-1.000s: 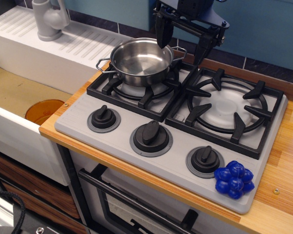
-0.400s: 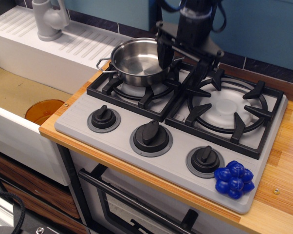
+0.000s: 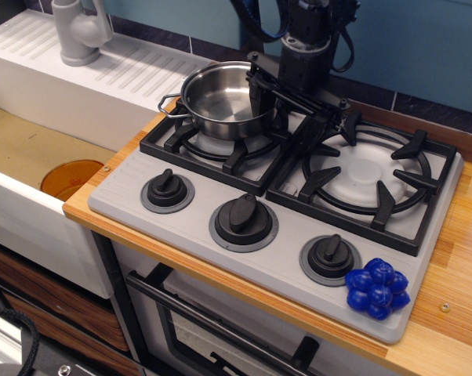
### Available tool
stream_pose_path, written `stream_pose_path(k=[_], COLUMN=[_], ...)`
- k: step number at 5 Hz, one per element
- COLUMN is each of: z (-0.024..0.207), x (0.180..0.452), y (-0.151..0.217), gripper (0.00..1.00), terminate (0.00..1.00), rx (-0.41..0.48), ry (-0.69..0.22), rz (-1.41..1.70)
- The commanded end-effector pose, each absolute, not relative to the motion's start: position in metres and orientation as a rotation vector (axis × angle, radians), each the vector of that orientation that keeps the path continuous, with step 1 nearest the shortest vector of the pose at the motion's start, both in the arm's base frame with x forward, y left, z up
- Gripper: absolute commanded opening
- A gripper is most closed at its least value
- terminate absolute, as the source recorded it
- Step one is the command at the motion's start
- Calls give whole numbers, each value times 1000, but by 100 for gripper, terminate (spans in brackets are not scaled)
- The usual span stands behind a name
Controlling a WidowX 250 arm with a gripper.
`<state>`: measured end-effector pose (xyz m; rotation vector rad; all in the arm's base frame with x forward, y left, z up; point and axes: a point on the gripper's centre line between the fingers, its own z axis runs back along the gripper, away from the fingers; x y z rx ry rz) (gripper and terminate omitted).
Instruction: Put pot or pan on stove and put blueberry in pot or pan
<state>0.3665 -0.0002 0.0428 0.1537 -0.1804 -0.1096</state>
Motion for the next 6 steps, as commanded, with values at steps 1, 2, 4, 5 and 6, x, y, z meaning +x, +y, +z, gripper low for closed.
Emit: stream_pose_path(k=[1,2,4,5,6], z=[43,45,53,75,102], x=[374,373,369,364,357], y=[1,-2,-11,-20,-34], gripper=[0,0,0,0,0], terminate=[0,0,0,0,0], rx=[169,168,159,161,173], ry=[-196,-188,-178,-152,-116], rz=[-69,-62,-65,-60,-47])
